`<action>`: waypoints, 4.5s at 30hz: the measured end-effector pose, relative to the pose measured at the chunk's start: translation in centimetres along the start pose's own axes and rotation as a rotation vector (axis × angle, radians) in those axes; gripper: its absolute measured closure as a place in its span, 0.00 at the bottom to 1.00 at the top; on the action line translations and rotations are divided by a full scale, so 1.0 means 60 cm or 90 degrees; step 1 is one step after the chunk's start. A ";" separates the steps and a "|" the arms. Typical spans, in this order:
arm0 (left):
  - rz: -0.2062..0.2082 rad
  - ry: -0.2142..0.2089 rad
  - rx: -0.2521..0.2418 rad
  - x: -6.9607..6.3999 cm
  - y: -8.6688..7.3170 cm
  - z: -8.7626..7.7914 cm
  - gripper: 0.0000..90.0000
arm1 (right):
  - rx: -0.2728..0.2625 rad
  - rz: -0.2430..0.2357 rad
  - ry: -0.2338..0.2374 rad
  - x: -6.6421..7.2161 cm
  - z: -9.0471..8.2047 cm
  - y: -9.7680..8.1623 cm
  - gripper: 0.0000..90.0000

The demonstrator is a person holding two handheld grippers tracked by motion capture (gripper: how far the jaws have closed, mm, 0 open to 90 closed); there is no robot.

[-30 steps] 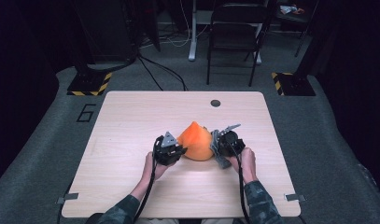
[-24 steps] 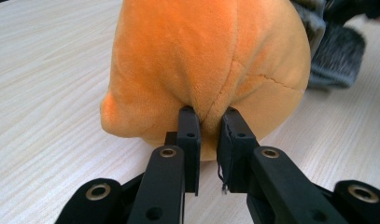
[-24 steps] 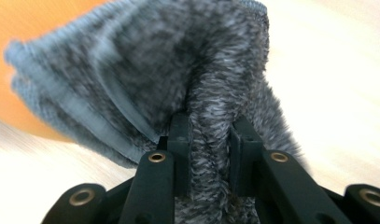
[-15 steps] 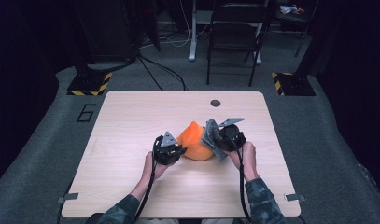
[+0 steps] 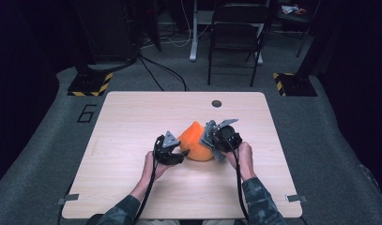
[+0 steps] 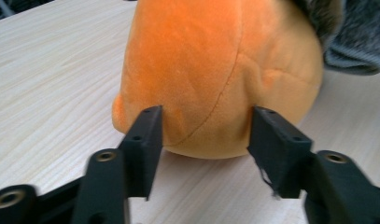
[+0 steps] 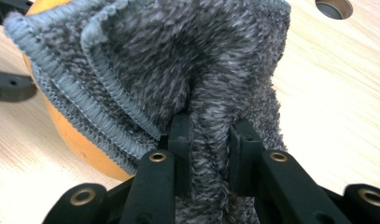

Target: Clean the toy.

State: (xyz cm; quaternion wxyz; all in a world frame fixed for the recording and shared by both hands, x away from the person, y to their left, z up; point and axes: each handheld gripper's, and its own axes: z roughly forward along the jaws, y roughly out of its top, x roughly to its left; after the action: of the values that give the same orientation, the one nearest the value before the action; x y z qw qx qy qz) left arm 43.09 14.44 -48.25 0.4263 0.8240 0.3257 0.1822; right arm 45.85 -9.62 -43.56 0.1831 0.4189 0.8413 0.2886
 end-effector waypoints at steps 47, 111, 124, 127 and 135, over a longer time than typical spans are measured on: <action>-0.052 -0.037 -0.027 -0.002 0.003 -0.011 0.89 | -0.001 0.005 0.013 0.003 -0.003 -0.017 0.82; -0.039 -0.042 -0.032 0.001 0.000 -0.010 0.89 | 0.069 0.023 -0.017 -0.028 0.013 -0.025 0.82; -0.030 -0.029 -0.040 0.002 0.002 -0.012 0.76 | 0.030 -0.010 0.001 0.003 0.002 0.013 0.82; -0.028 -0.011 -0.041 0.004 0.005 -0.016 0.65 | 0.034 -0.007 0.002 -0.002 0.004 0.013 0.82; 0.005 -0.005 -0.025 -0.004 -0.002 -0.002 0.64 | 0.028 -0.016 0.001 -0.003 0.005 0.011 0.82</action>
State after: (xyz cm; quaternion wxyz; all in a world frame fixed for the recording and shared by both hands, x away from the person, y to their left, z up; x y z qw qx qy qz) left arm 42.81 14.42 -48.26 0.4429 0.8177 0.3168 0.1868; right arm 46.48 -9.36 -43.35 0.1768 0.4116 0.8528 0.2683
